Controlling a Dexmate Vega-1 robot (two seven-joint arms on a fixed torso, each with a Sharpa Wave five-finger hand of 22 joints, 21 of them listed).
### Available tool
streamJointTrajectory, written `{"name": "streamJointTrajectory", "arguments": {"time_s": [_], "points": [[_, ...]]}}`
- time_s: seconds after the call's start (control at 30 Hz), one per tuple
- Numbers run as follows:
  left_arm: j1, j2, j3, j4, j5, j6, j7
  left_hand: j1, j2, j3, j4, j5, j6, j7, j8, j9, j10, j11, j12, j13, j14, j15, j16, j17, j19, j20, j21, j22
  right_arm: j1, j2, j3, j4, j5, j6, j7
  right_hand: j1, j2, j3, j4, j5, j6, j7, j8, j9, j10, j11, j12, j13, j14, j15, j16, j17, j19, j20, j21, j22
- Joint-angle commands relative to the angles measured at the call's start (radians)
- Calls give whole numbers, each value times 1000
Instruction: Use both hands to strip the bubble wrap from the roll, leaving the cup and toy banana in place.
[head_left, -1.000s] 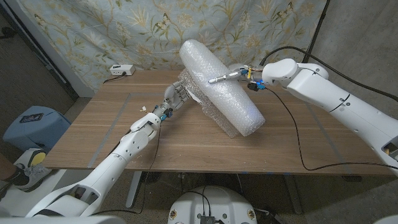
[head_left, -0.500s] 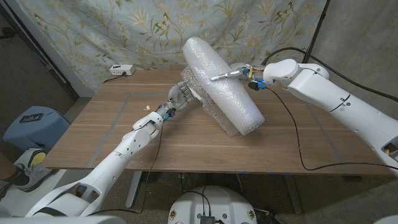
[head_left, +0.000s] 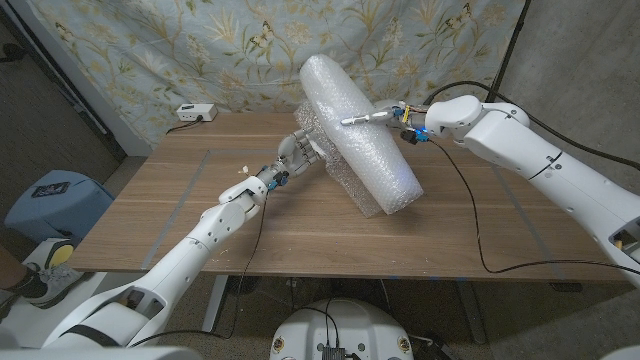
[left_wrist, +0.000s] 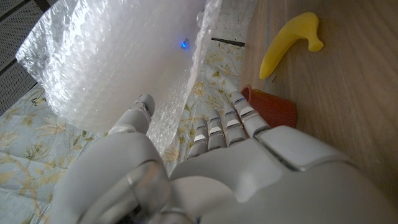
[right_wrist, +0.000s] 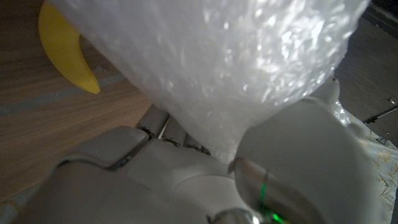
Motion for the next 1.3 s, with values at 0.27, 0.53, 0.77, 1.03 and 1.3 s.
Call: {"name": "streamJointTrajectory", "arguments": {"time_s": [0.27, 0.53, 0.77, 1.03, 1.3], "points": [[-29, -8, 18, 13, -6, 49, -19, 17, -4, -11, 0, -1, 5, 2, -3, 1, 5, 0, 3, 3, 12, 3, -3, 6, 6, 5, 3, 4, -23, 8, 42, 48, 111, -1, -16, 175, 166, -10, 0, -10, 7, 7, -6, 5, 68, -50, 6, 17, 69, -144, -4, 11, 7, -18, 9, 1], [-19, -3, 17, -8, -17, 70, -15, 21, -4, -16, 2, -2, 3, 3, -5, 2, 5, 2, 2, 4, 13, 6, -4, 6, 6, 7, 2, 4, -28, 4, 49, 54, 152, -14, -18, 176, 168, -13, 1, -13, 11, 11, -7, 7, 68, -42, 6, 18, 71, -142, -8, 17, 9, -14, 12, 1], [-16, 1, 20, -21, -28, 92, -15, 24, -3, -21, 4, -1, 0, 5, -7, 2, 1, 7, -1, 5, 12, 10, -6, 6, 5, 11, 1, 5, -19, 7, 48, 68, 178, -25, -15, 179, 168, -15, 2, -16, 15, 12, -8, 9, 70, -38, 5, 17, 76, -142, -9, 22, 11, -10, 14, 1], [22, 18, -11, -150, -114, 243, 201, 99, -8, -44, -7, 2, 113, 0, 20, 4, 98, -5, 24, 9, 121, -1, 13, 7, 99, 37, 26, 6, 2, 14, 27, 87, 178, -33, -7, 179, 171, -17, 4, -18, 17, 17, -10, 11, 71, -34, 5, 18, 79, -141, -12, 27, 13, -8, 17, 1], [15, 31, -9, -167, -149, 295, 230, 144, -19, -55, -8, 3, 164, 7, 28, 5, 144, -11, 33, 10, 180, -13, 23, 8, 147, 34, 40, 8, 18, 25, 15, 109, 176, -42, -10, 180, 174, -20, 5, -21, 18, 15, -13, 13, 72, -36, 3, 16, 79, -142, -17, 31, 12, -7, 18, 1]]}}
